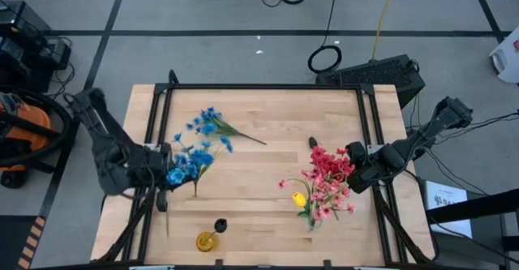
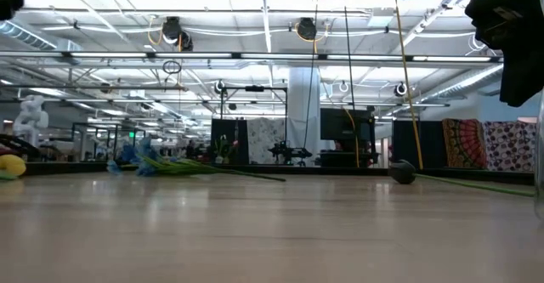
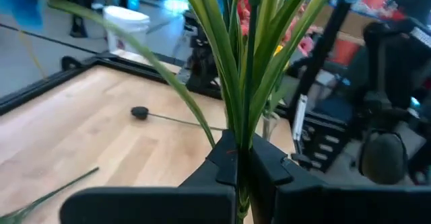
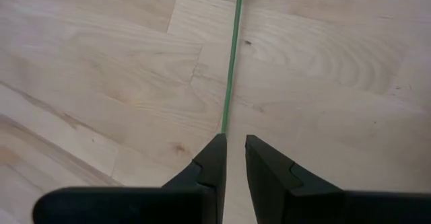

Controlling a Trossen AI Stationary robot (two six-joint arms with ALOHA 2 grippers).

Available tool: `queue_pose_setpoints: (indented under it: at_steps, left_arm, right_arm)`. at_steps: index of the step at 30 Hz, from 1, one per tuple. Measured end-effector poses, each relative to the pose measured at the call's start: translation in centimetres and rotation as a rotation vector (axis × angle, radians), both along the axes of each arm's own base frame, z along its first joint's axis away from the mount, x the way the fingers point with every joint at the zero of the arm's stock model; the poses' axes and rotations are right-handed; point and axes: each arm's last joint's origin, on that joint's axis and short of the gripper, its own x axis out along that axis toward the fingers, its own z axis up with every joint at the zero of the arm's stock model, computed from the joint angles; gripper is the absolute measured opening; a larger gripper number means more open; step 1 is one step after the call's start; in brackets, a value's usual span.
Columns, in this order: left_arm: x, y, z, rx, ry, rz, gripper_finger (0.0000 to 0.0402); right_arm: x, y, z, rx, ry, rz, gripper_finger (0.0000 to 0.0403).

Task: Sort flowers into vase by color
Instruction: Put the bottom blue flowers into the yellow vase

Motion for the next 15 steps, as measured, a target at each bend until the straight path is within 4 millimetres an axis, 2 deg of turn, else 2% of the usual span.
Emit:
queue_pose_setpoints:
  at_steps: [6,11,15]
  left_arm:
    - [-0.5,-2.1,-2.2,-0.066,-0.02,-0.002,0.0011]
    - [-0.4,-4.0,-2.6,-0.104,-0.047,-0.037,0.0011]
    - [-0.3,-5.5,-3.3,-0.07,-0.049,-0.057,0.0011]
  right_arm:
    - [0.0,0.0,0.0,0.002,-0.004,0.0,0.0047]
    - [0.1,0.1,0.0,0.006,-0.013,0.006,0.0047]
    - [0.3,0.2,0.1,-0.001,-0.021,0.039,0.0047]
